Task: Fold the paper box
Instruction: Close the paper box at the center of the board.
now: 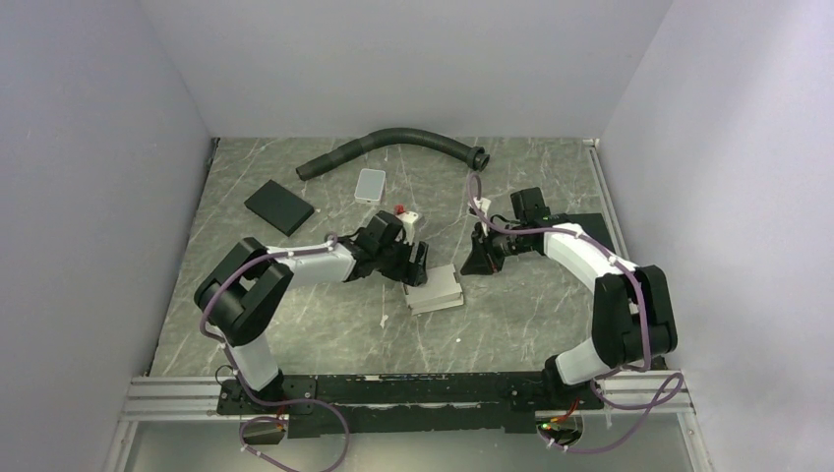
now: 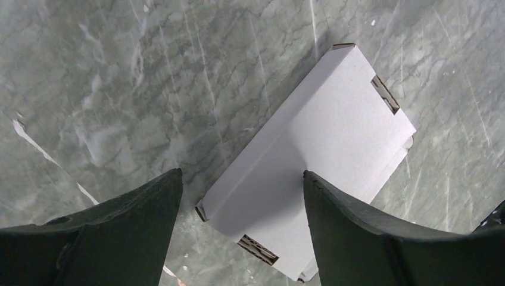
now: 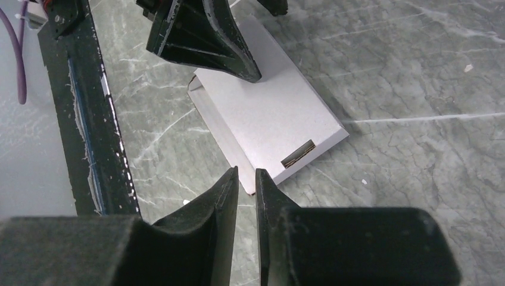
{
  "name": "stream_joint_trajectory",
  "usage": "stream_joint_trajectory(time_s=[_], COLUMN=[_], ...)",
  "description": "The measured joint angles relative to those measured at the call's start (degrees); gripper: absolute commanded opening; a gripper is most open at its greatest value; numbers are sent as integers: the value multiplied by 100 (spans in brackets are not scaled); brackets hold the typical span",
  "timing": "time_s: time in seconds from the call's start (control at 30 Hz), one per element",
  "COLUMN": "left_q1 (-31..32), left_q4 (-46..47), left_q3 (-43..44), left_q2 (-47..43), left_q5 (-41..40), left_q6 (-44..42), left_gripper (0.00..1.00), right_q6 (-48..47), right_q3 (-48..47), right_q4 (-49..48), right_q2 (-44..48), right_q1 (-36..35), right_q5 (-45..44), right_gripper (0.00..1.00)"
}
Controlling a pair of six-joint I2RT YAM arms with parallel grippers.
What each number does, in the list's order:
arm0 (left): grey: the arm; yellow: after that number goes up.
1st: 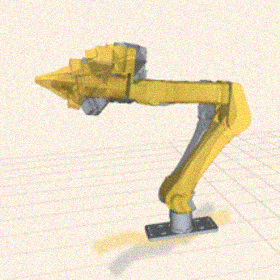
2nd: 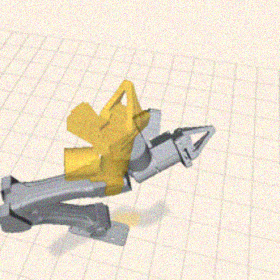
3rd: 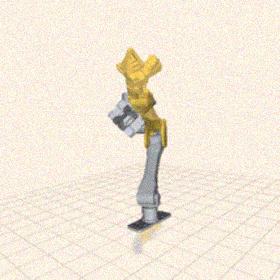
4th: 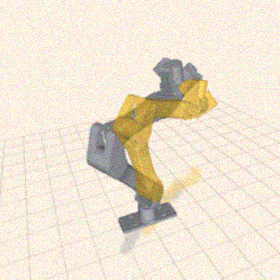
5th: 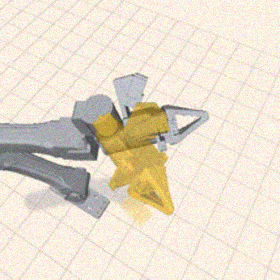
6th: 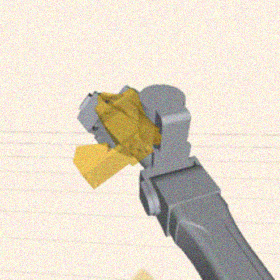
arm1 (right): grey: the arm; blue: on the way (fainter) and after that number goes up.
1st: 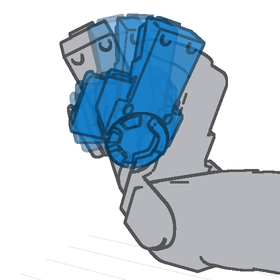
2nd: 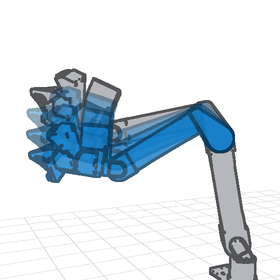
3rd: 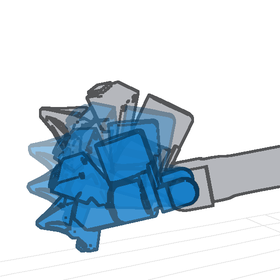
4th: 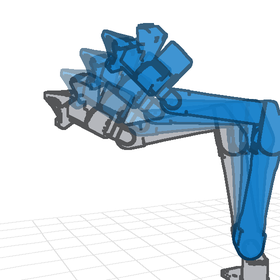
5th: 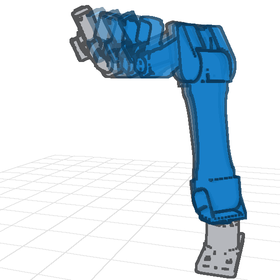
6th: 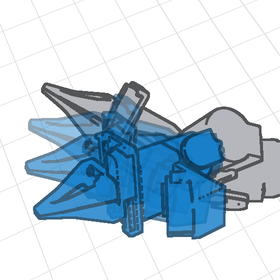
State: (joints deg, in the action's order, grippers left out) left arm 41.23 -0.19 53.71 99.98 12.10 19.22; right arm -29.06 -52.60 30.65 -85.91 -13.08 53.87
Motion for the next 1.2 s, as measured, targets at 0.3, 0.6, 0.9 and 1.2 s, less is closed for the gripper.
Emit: stream_joint_trajectory(time_s=[0.3,0.6,0.9,1.2], left_q1=[317,461,737,573], left_q4=[-44,164,369,-179], left_q3=[-173,-463,-748,-852], left_q2=[-166,-321,-525,-1110], left_q5=[-597,-555,-507,-575], left_q6=[1165,2214,2914,2157], left_gripper=[71,68,74,80], right_q6=[-570,-2052,-3884,-5735], right_q3=[236,1272,1220,1071], right_q4=[358,404,1021,1733], right_q2=[352,1137,1191,1252], right_q1=[96,37,39,-1342], right_q5=[-332,-1082,-914,-369], right_gripper=[0,6,26,45])
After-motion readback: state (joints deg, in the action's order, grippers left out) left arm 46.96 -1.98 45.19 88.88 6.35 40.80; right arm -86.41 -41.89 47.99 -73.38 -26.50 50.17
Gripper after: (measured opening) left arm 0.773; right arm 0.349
